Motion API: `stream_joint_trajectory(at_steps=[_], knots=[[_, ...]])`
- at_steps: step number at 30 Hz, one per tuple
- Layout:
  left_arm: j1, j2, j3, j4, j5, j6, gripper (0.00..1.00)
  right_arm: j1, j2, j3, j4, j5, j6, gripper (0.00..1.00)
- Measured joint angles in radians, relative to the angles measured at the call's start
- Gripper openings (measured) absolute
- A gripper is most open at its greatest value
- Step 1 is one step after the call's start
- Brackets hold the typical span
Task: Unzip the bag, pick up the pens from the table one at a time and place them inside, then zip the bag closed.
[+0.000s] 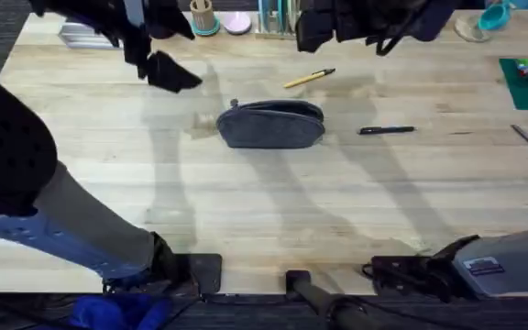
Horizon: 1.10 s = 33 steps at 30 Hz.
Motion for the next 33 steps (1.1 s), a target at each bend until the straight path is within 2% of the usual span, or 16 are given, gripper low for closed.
stream_joint_trajectory(at_steps=[4, 9, 13, 18, 22, 27, 29, 33], knots=[[-0.028, 0.000, 0.068, -0.003, -0.007, -0.096, 0.992, -0.027, 0.000, 0.019, -0.055, 0.000, -0.043, 0.996], [-0.096, 0.000, 0.152, -0.012, -0.021, -0.229, 0.993, -0.077, 0.000, 0.060, -0.150, 0.000, -0.096, 0.996], [-0.164, 0.000, 0.212, -0.087, -0.029, -0.368, 0.994, -0.111, 0.000, 0.080, -0.211, 0.000, -0.149, 0.995], [-0.211, 0.000, 0.259, -0.210, -0.044, -0.530, 0.995, -0.124, 0.000, 0.087, -0.242, -0.001, -0.236, 0.996], [-0.224, -0.007, 0.278, -0.223, -0.104, -0.670, 0.997, -0.133, 0.000, 0.089, -0.242, 0.000, -0.296, 0.996], [-0.238, -0.053, 0.278, -0.225, -0.240, -0.853, 0.997, -0.148, 0.000, 0.090, -0.242, -0.008, -0.332, 0.996], [-0.242, -0.083, 0.278, -0.232, -0.281, -0.904, 0.997, -0.151, 0.000, 0.090, -0.243, -0.021, -0.345, 0.996], [-0.243, -0.145, 0.278, -0.271, -0.321, -0.956, 0.997, -0.151, 0.000, 0.090, -0.244, -0.047, -0.355, 0.997]])
